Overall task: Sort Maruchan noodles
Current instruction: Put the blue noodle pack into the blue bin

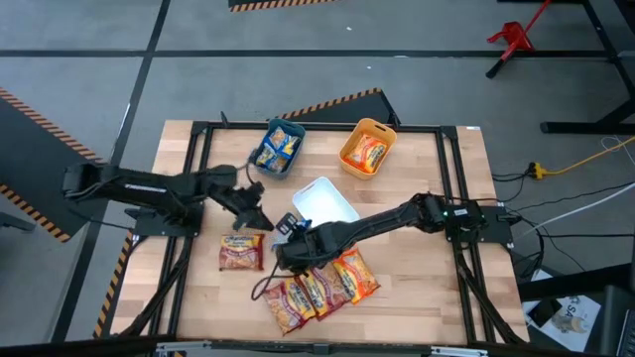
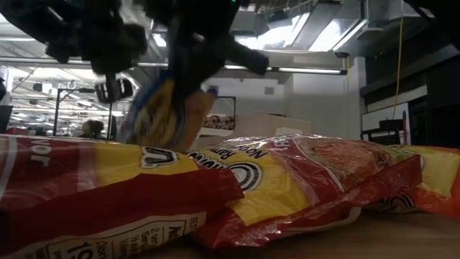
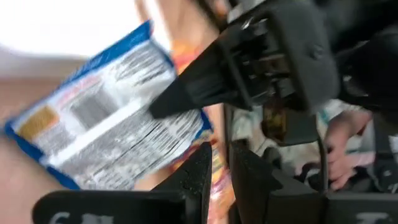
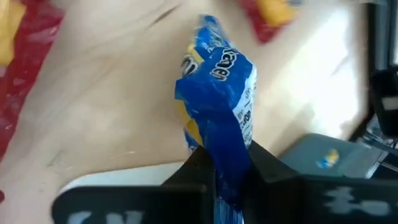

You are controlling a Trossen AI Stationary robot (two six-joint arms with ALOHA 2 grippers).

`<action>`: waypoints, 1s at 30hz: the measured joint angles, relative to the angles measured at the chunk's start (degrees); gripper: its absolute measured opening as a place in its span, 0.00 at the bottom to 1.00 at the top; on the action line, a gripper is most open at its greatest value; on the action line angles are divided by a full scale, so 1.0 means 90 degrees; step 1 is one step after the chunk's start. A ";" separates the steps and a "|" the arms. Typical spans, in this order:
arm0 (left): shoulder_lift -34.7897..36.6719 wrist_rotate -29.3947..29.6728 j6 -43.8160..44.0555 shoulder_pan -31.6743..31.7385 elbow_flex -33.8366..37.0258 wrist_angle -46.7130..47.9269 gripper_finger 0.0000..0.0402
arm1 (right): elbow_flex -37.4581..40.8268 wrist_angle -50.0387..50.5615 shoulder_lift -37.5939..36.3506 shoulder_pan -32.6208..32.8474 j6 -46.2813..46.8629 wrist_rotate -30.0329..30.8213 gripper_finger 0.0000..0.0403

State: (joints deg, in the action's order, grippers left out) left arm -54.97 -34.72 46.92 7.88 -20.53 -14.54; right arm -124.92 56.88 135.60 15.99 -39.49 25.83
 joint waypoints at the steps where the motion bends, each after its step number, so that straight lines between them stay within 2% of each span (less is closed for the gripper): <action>1: 0.0247 0.0071 0.0126 0.0000 0.0000 -0.0024 0.13 | 0.0000 -0.0009 -0.0097 -0.0038 0.0045 -0.0009 0.04; 5: 0.1246 0.0498 0.0475 0.0040 -0.0005 -0.0147 0.13 | -0.0007 0.0011 -0.0508 -0.0233 0.0347 -0.0144 0.04; 10: 0.2567 0.1401 0.0607 0.0210 -0.0007 -0.0209 0.13 | -0.0012 0.0114 -0.0802 -0.0647 0.0470 -0.0518 0.04; 19: 0.4468 0.3093 0.0568 0.0345 -0.0012 -0.0254 0.13 | -0.0192 0.0186 -0.1076 -0.1878 0.0542 -0.2195 0.04; 24: 0.5069 0.3521 0.0558 0.0345 -0.0012 -0.0251 0.13 | -0.0633 -0.0142 -0.1092 -0.2687 0.0962 -0.3335 0.04; 30: 0.5296 0.3633 0.0560 0.0345 -0.0012 -0.0249 0.13 | -0.0925 -0.0914 -0.1097 -0.3720 0.2198 -0.4787 0.04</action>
State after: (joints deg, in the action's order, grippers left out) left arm -7.31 -2.02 51.96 10.98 -20.64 -16.78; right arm -133.24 48.65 125.73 -17.49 -19.70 -17.26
